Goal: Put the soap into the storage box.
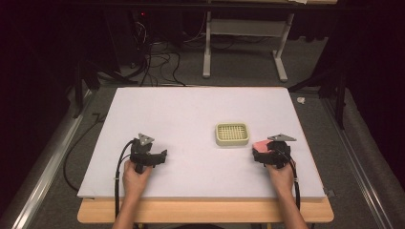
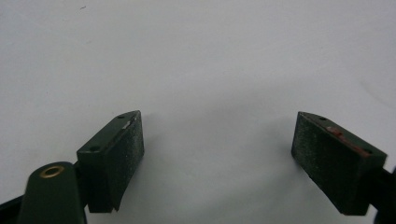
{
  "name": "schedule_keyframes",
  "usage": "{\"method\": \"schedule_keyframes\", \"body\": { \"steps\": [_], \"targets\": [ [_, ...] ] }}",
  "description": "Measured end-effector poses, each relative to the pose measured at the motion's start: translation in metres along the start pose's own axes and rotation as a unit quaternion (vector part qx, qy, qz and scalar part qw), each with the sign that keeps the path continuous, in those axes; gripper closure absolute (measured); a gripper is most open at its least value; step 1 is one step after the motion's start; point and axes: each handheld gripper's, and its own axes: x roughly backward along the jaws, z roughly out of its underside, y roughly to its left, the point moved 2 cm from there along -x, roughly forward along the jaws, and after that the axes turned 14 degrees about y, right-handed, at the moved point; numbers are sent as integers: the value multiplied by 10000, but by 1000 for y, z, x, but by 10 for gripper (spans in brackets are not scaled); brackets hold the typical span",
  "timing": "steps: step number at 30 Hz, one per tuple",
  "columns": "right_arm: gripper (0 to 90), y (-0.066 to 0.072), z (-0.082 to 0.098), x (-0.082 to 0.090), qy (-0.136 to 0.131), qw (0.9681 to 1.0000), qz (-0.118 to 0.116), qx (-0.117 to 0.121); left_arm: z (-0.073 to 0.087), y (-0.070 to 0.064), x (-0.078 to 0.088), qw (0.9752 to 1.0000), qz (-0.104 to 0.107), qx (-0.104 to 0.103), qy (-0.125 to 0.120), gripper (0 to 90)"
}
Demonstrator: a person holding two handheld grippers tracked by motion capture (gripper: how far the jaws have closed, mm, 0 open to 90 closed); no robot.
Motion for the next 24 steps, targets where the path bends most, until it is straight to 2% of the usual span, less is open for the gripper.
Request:
{"method": "schedule_keyframes", "body": {
  "steps": [16, 24],
  "targets": [
    [135, 2, -1, 0, 23, 9999, 58, 83, 0, 0, 0, 10000, 2, 7, -2, 174],
    [135, 5, 0, 4, -22, 9999, -29, 141, 0, 0, 0, 10000, 3, 9, -2, 173]
  ]
}}
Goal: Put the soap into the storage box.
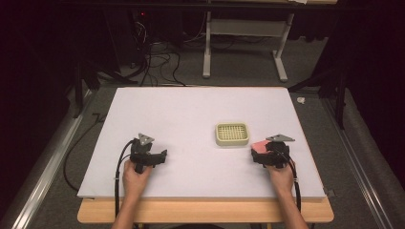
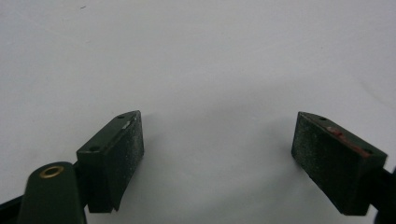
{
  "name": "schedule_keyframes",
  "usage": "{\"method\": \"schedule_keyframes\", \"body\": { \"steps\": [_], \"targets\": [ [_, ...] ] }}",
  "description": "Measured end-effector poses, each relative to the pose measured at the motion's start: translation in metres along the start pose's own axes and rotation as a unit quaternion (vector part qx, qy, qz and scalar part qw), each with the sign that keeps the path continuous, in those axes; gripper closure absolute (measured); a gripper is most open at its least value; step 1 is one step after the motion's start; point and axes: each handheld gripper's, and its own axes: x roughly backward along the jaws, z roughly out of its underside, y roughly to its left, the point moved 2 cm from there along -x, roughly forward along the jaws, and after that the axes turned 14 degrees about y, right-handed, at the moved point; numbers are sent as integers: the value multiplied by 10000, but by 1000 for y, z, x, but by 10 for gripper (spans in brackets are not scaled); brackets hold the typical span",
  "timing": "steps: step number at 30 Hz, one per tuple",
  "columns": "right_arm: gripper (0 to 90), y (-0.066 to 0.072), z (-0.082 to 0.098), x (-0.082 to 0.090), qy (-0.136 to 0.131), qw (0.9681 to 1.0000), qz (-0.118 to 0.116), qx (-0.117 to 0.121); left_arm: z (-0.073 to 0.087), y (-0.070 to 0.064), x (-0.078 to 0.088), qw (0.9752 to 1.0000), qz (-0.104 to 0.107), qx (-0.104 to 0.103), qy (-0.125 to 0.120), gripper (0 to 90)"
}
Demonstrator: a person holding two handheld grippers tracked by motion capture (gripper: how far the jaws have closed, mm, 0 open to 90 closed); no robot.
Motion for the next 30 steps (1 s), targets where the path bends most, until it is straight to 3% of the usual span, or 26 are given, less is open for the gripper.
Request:
{"method": "schedule_keyframes", "body": {
  "steps": [30],
  "targets": [
    [136, 15, -4, 28, -452, 9973, -554, 194, 0, 0, 0, 10000, 0, 0, 1, 174]
  ]
}}
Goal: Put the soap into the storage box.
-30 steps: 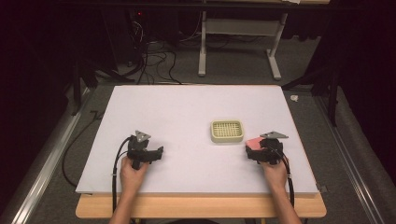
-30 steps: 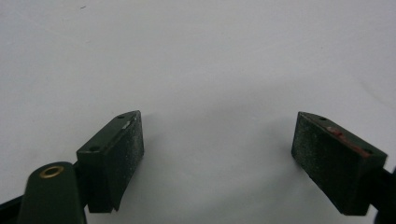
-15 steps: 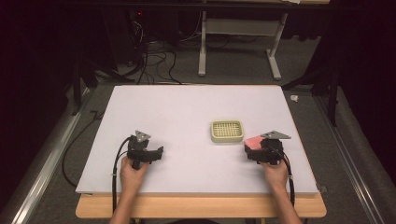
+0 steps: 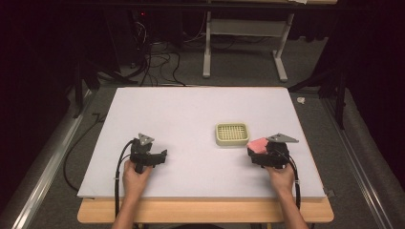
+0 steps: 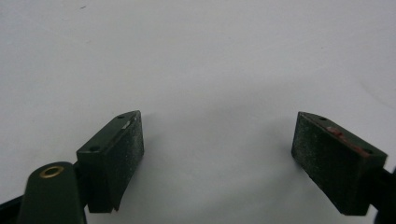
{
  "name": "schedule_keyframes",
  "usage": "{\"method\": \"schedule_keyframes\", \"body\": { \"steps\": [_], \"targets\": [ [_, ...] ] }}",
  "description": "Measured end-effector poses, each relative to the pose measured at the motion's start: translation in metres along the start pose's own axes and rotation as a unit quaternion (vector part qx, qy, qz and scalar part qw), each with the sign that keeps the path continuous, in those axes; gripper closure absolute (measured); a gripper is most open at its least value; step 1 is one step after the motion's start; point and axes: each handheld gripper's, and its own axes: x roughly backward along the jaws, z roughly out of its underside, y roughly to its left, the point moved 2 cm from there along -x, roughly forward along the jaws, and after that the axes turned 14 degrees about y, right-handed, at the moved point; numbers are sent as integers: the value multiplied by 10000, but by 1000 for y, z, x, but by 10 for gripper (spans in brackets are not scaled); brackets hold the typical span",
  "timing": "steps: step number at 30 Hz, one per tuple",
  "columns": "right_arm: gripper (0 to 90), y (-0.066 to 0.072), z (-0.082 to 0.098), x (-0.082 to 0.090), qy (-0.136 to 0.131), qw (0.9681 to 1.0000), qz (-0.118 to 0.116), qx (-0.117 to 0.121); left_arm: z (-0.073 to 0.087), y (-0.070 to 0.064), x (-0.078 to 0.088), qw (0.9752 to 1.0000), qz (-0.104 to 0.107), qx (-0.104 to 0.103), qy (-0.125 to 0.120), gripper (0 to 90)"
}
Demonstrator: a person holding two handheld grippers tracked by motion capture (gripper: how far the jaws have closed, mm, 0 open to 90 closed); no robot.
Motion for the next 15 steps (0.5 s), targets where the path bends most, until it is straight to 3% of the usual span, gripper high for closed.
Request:
{"method": "schedule_keyframes", "body": {
  "steps": [15],
  "targets": [
    [136, 14, -11, 0, -91, 9996, -251, 95, 0, 0, 0, 10000, 0, 0, 0, 173]
  ]
}}
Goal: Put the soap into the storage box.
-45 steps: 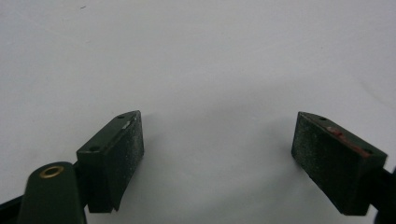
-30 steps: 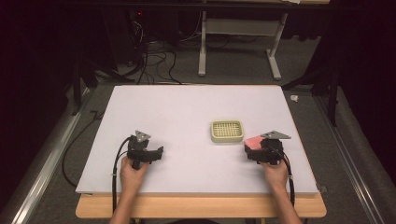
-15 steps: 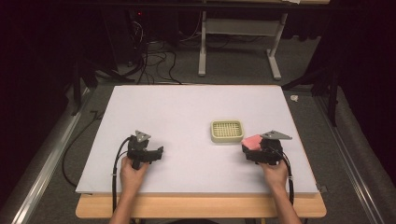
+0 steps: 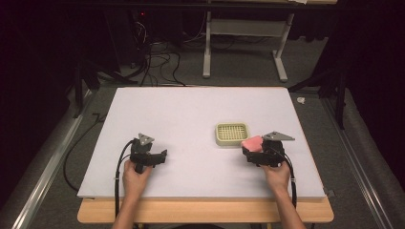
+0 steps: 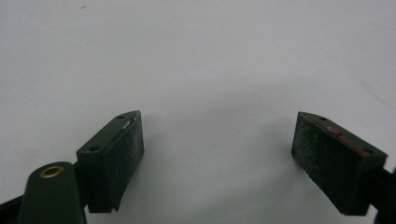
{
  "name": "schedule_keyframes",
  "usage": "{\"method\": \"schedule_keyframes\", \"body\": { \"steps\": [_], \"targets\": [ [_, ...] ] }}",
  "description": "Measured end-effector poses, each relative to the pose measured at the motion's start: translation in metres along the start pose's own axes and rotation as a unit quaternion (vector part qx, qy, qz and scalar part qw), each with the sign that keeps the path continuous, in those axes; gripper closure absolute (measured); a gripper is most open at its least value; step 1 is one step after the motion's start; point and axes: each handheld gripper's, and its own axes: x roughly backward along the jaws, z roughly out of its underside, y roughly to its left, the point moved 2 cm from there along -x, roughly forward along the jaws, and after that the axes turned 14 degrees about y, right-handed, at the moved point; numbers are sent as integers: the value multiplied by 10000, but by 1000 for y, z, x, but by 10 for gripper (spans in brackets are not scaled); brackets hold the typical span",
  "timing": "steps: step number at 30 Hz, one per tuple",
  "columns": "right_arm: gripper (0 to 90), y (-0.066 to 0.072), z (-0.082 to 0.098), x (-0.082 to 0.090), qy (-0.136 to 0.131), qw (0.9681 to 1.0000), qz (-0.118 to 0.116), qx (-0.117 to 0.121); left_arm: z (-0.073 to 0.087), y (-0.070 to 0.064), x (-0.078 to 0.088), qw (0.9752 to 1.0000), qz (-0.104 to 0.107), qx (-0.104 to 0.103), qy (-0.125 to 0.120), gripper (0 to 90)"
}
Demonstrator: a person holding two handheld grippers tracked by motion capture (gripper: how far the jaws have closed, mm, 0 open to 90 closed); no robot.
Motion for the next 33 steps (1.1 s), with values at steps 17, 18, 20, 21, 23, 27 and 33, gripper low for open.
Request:
{"method": "schedule_keyframes", "body": {
  "steps": [17, 18, 20, 21, 23, 27, 33],
  "targets": [
    [136, 12, -12, 0, -43, 9997, -228, 98, 0, 0, 0, 10000, 3, 1, 0, 173],
    [136, 13, -13, 0, -51, 9996, -237, 109, 0, 0, 0, 10000, 4, 0, 1, 173],
    [136, 14, -14, 0, -39, 9996, -234, 135, 0, 0, 0, 10000, 5, 2, 0, 173],
    [136, 14, -15, 0, -35, 9996, -238, 140, 0, 0, 0, 10000, 5, 0, 2, 173],
    [136, 15, -17, 0, -41, 9996, -246, 149, 0, 0, 0, 10000, 7, 0, 2, 173],
    [136, 16, -20, -1, -45, 9996, -243, 166, 0, 0, 0, 10000, 6, 0, 1, 173],
    [136, 17, -26, -5, -18, 9995, -266, 158, 0, 0, 0, 10000, 7, 0, 3, 173]
  ]
}}
